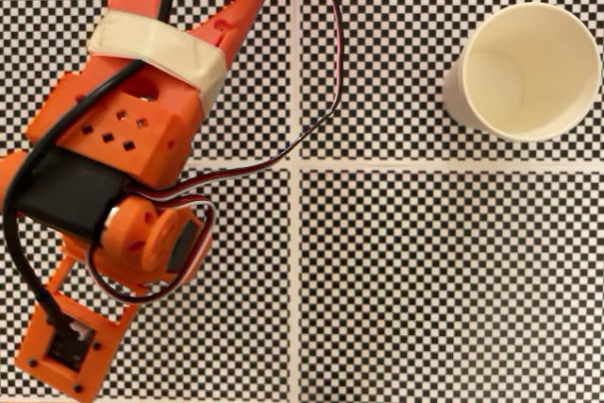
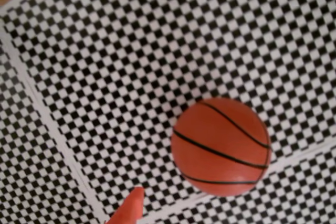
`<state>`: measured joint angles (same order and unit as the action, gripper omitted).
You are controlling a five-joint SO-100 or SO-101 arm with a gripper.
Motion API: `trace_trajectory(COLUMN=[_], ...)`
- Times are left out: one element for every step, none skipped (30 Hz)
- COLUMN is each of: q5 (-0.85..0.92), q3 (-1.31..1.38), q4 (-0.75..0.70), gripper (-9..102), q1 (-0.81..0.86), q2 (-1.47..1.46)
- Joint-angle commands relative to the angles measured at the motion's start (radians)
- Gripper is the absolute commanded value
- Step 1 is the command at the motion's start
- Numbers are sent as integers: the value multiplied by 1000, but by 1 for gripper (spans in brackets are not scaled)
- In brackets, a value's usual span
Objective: Grasp basketball and place into cup.
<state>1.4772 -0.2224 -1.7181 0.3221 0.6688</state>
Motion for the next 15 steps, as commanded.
trace_trajectory(q5=[12,15,15,14,12,11,11,11,12,14,14,14,14,14,12], q3=[83,95,110,121,129,137,141,144,146,146,147,149,155,160,166], q4=[-8,-8,-8,-8,-8,-8,-8,-8,-8,-8,-8,-8,-8,-8,-8], gripper=[59,59,59,59,59,60,60,60,60,60,60,60,60,60,60], q1=[12,12,12,12,12,12,12,12,12,12,12,12,12,12,12], q2=[-8,-20,-29,-38,-44,-51,-54,-57,-60,-60,-61,-64,-69,-74,-78])
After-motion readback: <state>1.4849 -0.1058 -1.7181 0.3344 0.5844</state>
